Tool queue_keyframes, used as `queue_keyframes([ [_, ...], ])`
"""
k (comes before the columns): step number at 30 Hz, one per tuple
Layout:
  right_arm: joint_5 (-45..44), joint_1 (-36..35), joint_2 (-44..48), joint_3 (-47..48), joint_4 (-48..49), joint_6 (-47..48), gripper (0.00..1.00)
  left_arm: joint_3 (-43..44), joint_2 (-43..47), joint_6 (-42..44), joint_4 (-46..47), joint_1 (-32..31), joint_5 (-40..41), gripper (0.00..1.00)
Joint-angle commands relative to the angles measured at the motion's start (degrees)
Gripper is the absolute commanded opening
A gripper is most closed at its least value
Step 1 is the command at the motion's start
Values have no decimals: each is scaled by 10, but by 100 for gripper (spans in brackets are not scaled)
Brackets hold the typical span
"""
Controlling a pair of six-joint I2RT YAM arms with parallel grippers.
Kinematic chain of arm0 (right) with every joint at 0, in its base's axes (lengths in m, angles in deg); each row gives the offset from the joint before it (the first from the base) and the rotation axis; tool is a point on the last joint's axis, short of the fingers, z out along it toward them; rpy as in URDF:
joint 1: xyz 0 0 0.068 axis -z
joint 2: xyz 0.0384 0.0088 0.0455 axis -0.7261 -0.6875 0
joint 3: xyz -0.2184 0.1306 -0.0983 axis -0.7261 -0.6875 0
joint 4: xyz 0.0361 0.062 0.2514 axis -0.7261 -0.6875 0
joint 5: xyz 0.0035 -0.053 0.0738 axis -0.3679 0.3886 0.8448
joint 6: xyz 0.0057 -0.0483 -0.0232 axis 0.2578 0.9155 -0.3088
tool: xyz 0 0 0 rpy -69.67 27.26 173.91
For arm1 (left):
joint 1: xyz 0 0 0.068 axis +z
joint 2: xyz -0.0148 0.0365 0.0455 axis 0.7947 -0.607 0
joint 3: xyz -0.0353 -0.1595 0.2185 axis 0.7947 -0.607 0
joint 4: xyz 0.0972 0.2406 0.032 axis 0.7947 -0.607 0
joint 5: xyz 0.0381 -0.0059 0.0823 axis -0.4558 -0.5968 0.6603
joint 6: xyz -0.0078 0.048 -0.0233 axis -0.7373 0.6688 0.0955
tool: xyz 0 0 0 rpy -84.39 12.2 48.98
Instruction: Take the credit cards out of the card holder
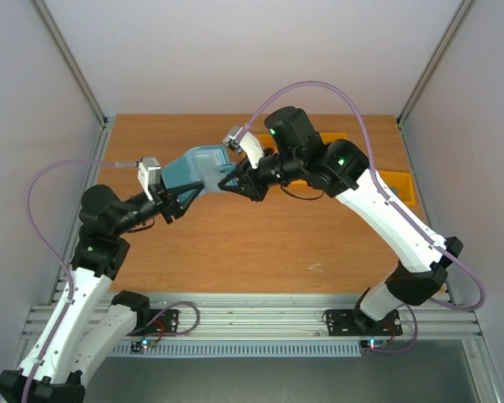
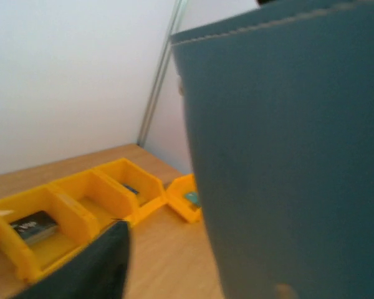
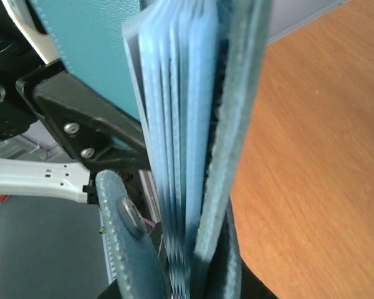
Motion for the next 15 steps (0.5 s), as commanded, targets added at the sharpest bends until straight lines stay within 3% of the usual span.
queue_keyframes([
  [1, 113, -9, 20, -15, 17, 43, 5, 6, 5, -34, 59, 2, -33, 33],
  [4, 125, -9, 26, -24, 26, 48, 12, 5, 8, -53, 70, 2, -37, 8],
  [6, 115, -6, 31, -28, 28, 50, 22, 5, 8, -58, 77, 2, -49, 1],
  [10, 82, 25, 57, -61, 63, 31, 45, 3, 15, -62, 80, 2, -63, 0],
  [15, 47, 41, 77, -88, 93, 12, 54, -2, 18, -68, 86, 2, -70, 0],
])
